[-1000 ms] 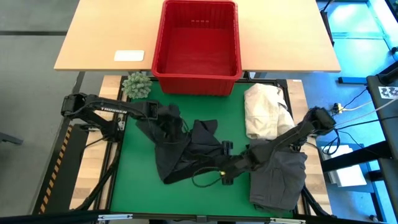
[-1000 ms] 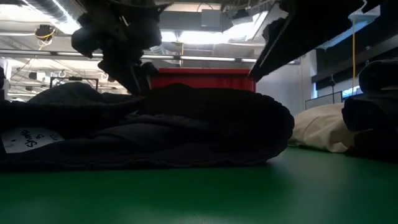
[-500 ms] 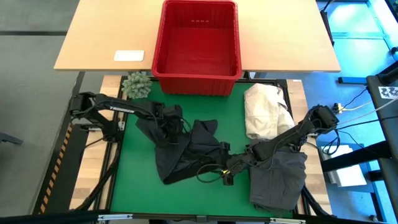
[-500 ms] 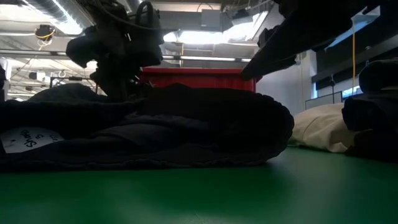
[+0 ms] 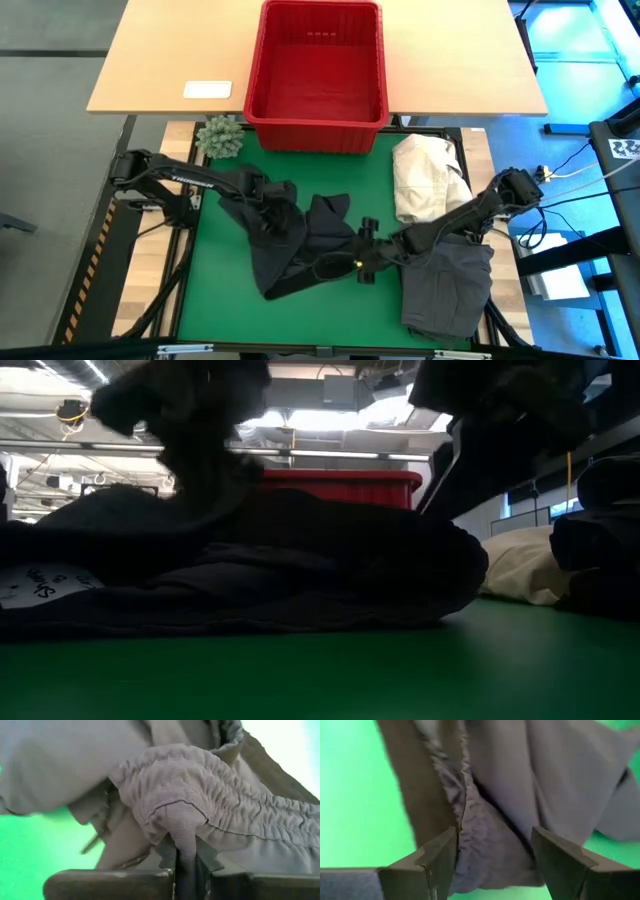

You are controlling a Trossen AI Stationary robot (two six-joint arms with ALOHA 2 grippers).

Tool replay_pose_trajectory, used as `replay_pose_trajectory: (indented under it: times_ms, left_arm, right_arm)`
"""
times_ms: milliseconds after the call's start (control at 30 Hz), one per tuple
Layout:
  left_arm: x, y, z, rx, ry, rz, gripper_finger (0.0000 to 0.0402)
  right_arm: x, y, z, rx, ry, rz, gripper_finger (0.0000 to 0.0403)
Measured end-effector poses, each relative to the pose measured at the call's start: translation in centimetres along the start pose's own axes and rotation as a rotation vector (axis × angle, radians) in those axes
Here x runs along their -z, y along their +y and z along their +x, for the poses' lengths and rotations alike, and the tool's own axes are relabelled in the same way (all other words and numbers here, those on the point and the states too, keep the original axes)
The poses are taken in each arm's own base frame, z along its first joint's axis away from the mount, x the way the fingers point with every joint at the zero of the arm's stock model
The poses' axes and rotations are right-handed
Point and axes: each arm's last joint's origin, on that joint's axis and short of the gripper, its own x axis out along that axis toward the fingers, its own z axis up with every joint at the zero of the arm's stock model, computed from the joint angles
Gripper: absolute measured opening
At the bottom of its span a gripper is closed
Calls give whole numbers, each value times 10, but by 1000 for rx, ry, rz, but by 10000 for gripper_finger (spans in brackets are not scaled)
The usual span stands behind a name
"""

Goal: Fold laundry
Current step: Fold the gray short

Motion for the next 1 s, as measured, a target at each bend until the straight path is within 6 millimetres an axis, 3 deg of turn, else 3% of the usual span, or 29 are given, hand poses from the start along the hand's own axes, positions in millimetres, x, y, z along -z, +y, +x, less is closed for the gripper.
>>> replay_pose_trajectory:
  times_ms: [200, 433, 733, 1000]
  left_arm:
    - [-35, -38, -25, -123, 66, 140, 15]
    - [-55, -85, -52, -268, 113, 193, 13]
    - [-46, -152, -58, -338, 116, 158, 13]
    - [-29, -216, -62, -198, 53, 5, 13]
  right_arm:
    - [0, -3, 2, -17, 26, 35, 252]
    - [1, -2, 1, -62, 41, 46, 252]
    - [13, 1, 19, -20, 118, 63, 252]
    - [22, 3, 32, -6, 167, 64, 252]
